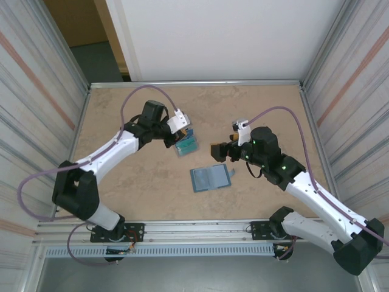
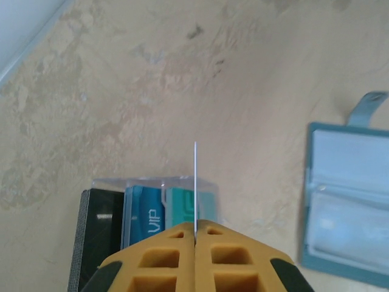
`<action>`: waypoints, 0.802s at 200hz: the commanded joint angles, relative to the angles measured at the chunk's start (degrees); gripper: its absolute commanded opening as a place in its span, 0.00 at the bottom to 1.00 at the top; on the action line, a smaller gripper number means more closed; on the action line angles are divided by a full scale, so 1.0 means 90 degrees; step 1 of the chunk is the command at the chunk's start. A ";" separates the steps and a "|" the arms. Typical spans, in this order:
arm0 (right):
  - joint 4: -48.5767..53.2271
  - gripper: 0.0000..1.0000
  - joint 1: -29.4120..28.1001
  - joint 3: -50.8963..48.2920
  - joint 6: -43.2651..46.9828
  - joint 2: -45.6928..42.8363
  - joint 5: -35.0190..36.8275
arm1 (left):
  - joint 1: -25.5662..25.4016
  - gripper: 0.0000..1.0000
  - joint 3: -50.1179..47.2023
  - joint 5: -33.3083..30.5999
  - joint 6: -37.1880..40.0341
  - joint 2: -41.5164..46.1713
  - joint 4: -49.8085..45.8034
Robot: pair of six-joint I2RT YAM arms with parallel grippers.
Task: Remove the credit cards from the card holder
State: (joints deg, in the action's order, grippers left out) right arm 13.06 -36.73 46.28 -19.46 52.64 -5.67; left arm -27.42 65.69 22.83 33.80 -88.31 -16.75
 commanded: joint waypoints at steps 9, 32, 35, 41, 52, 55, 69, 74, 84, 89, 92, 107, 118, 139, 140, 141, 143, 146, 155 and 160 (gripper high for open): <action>0.0450 0.99 0.0058 0.0169 -0.0518 -0.0186 0.1362 | 0.0152 0.00 0.0446 0.0047 0.0422 -0.0456 0.0230; 0.0558 0.99 0.0104 0.0164 -0.0637 -0.0210 0.1499 | 0.0194 0.00 0.0599 0.0035 0.0473 -0.0808 0.0215; 0.0576 0.99 0.0109 0.0162 -0.0647 -0.0208 0.1524 | 0.0195 0.00 0.0617 0.0040 0.0470 -0.0845 0.0226; 0.0598 0.99 0.0113 0.0162 -0.0673 -0.0210 0.1562 | 0.0205 0.00 0.0644 0.0039 0.0477 -0.0918 0.0232; 0.0641 0.99 0.0107 0.0151 -0.0702 -0.0205 0.1634 | 0.0225 0.00 0.0677 0.0034 0.0482 -0.1043 0.0266; 0.0645 0.99 0.0114 0.0151 -0.0716 -0.0206 0.1649 | 0.0232 0.00 0.0684 0.0036 0.0490 -0.1069 0.0269; 0.0663 0.99 0.0126 0.0140 -0.0752 -0.0222 0.1696 | 0.0269 0.00 0.0723 0.0044 0.0494 -0.1206 0.0280; 0.0658 0.99 0.0126 0.0136 -0.0757 -0.0224 0.1695 | 0.0279 0.00 0.0729 0.0050 0.0501 -0.1255 0.0286; 0.0656 0.99 0.0143 0.0123 -0.0773 -0.0239 0.1695 | 0.0300 0.00 0.0762 0.0049 0.0502 -0.1335 0.0280; 0.0657 0.99 0.0147 0.0130 -0.0784 -0.0244 0.1704 | 0.0312 0.00 0.0762 0.0039 0.0511 -0.1363 0.0294; 0.0650 0.99 0.0148 0.0126 -0.0783 -0.0251 0.1702 | 0.0324 0.00 0.0767 0.0040 0.0509 -0.1384 0.0290; 0.0644 0.99 0.0163 0.0121 -0.0804 -0.0263 0.1704 | 0.0359 0.00 0.0767 0.0043 0.0477 -0.1441 0.0343; 0.0645 0.99 0.0166 0.0112 -0.0814 -0.0275 0.1704 | 0.0381 0.00 0.0767 0.0070 0.0451 -0.1488 0.0358; 0.0619 0.99 0.0175 0.0099 -0.0822 -0.0283 0.1675 | 0.0414 0.00 0.0749 0.0071 0.0444 -0.1537 0.0406; 0.0624 0.99 0.0175 0.0100 -0.0824 -0.0283 0.1675 | 0.0417 0.00 0.0748 0.0076 0.0448 -0.1541 0.0406; 0.0627 0.99 0.0175 0.0101 -0.0825 -0.0283 0.1675 | 0.0418 0.00 0.0748 0.0078 0.0451 -0.1548 0.0411; 0.0624 0.99 0.0175 0.0102 -0.0825 -0.0283 0.1675 | 0.0417 0.00 0.0750 0.0073 0.0450 -0.1548 0.0417; 0.0625 0.99 0.0183 0.0100 -0.0822 -0.0288 0.1675 | 0.0418 0.00 0.0748 0.0071 0.0459 -0.1562 0.0420; 0.0621 0.99 0.0184 0.0091 -0.0823 -0.0293 0.1666 | 0.0429 0.00 0.0767 0.0095 0.0463 -0.1591 0.0391; 0.0624 0.99 0.0185 0.0087 -0.0830 -0.0293 0.1673 | 0.0429 0.00 0.0790 0.0100 0.0466 -0.1610 0.0364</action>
State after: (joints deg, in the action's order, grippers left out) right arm 18.50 -35.48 46.28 -25.36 51.22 7.99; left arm -24.05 70.94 22.85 37.30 -101.65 -14.39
